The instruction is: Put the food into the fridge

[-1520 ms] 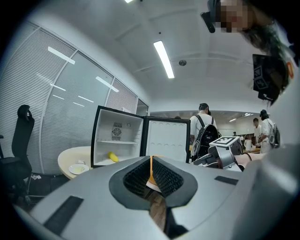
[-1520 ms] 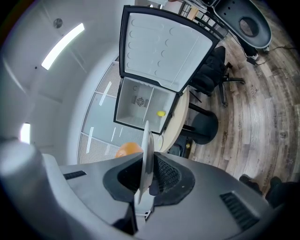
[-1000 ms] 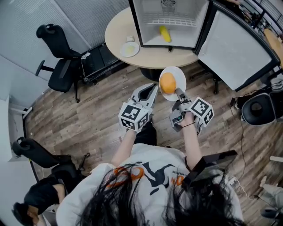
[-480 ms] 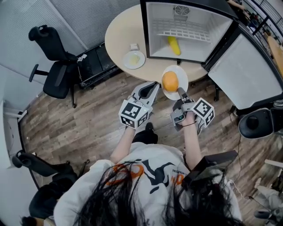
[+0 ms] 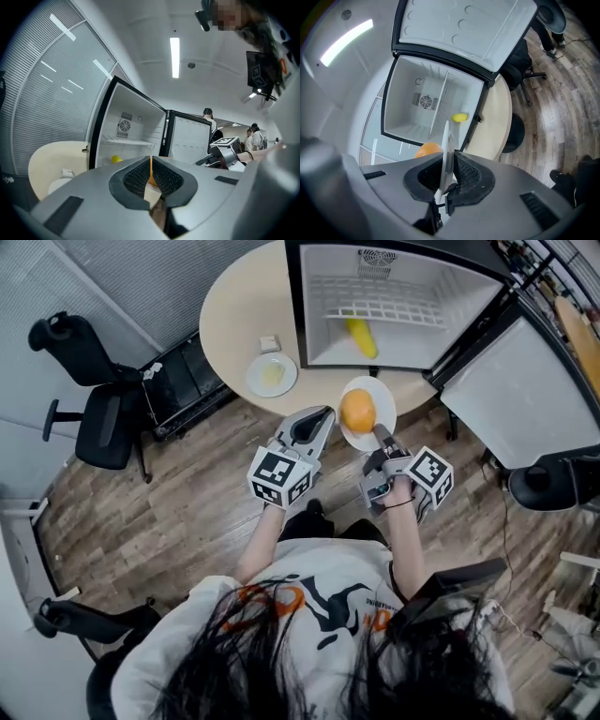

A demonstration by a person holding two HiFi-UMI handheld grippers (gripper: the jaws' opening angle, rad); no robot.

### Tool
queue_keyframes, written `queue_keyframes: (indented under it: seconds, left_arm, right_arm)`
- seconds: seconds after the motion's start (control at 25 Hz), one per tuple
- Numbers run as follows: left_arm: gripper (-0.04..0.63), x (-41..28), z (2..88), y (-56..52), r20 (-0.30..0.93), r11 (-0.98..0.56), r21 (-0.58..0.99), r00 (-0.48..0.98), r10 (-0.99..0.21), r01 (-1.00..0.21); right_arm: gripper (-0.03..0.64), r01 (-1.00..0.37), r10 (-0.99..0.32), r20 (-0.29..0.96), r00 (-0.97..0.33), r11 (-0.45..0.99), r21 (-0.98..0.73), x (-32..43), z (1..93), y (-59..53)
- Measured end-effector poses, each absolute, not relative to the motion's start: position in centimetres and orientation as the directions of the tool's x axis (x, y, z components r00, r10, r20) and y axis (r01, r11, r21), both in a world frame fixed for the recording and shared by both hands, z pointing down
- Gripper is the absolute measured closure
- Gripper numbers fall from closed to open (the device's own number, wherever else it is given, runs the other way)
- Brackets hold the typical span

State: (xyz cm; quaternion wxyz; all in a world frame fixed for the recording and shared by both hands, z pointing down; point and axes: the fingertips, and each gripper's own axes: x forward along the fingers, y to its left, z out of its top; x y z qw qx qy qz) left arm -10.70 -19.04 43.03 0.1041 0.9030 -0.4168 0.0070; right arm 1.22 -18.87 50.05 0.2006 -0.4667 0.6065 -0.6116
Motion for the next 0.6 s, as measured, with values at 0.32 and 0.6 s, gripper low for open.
queue_keyframes:
  seconds: [0.32,0.6]
  left_arm:
    - [0.584,-9.3,44.7,-20.6,0.124,-0.652,0.219,0.683,-0.719,-0.726]
    - [0.584,-7.9,44.9,-22.9,0.125,-0.668,0.210,0.697,-0.706,-0.714]
  right_arm:
    - [0.577,-0.322,-0.823,0.363,-0.436,-0.233,-0.918,3.2,51.2,-19.5]
    - [0.577,-0.302,-0.834,0.358,-0.419,-0.245,-0.922,4.9,52.0,-22.4]
